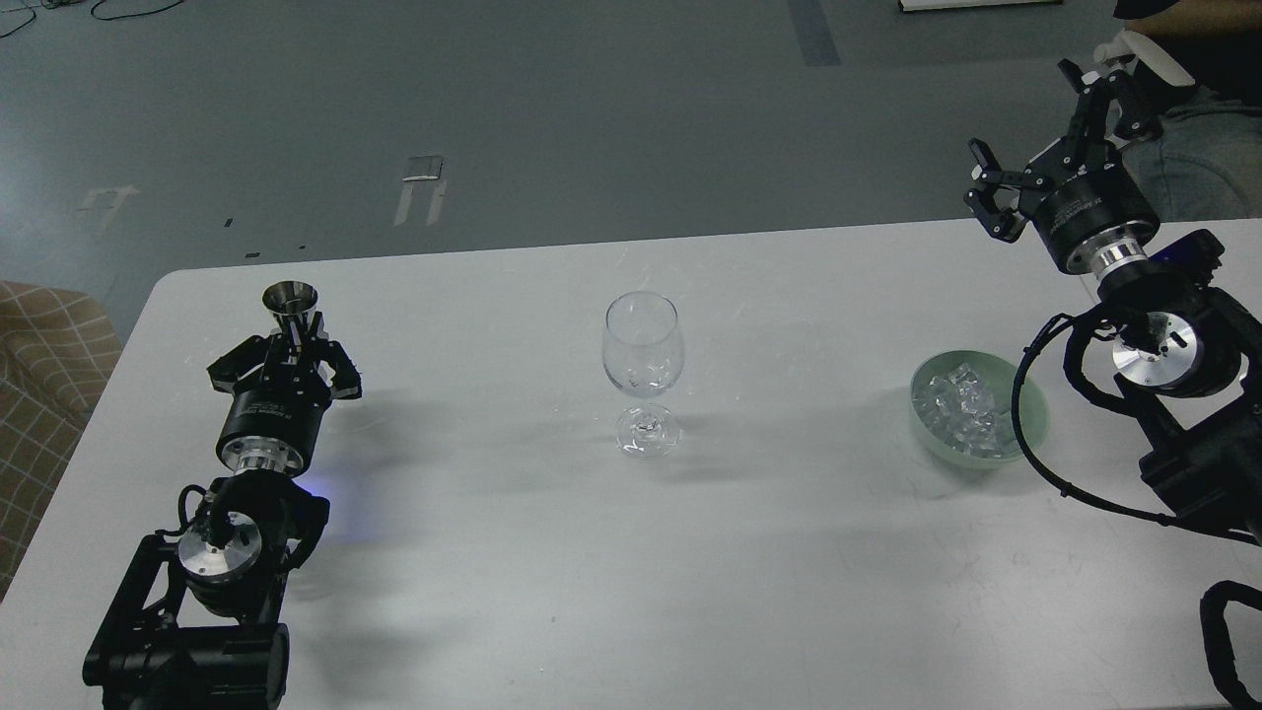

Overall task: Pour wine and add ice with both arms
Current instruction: 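Lift the jigger upright with the left gripper, then carry the jigger with the left gripper to the wine glass rim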

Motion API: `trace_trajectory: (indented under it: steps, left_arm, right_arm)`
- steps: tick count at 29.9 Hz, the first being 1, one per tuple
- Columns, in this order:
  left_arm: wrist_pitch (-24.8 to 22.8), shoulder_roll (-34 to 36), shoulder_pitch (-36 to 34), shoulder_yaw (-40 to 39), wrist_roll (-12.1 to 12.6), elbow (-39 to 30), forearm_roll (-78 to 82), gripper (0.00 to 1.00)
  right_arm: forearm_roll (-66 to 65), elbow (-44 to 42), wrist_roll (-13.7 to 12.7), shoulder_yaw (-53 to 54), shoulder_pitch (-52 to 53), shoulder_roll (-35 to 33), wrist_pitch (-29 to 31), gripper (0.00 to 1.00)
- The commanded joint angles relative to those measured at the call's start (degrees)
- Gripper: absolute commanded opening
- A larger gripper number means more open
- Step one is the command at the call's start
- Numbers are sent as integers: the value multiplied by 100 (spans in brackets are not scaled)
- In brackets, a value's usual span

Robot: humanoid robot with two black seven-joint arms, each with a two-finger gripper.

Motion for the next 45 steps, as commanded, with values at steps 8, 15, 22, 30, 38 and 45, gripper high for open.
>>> trace_trajectory:
  steps: [8,15,22,30,38,45]
  left_arm:
    - [32,404,24,865,156,-630,65,7]
    - [375,536,15,1217,147,-1096,73,6]
    - [630,545,24,1507,156,-1491,205,6]
    - [832,563,86,1806,147,-1939,267,6]
    - [946,641,94,2087,156,-2203,591,6]
    - [1069,642,86,2254,252,-2300,1005,6]
  right_arm:
    - [0,-1,0,0,0,0,0,100]
    - [0,-1,0,0,0,0,0,100]
    - [0,-1,0,0,0,-17,0,100]
    - [0,-1,0,0,-9,-17,0,100]
    - [0,-1,0,-9,-9,-17,0,100]
    - [9,8,0,-9,-52,-17,9,100]
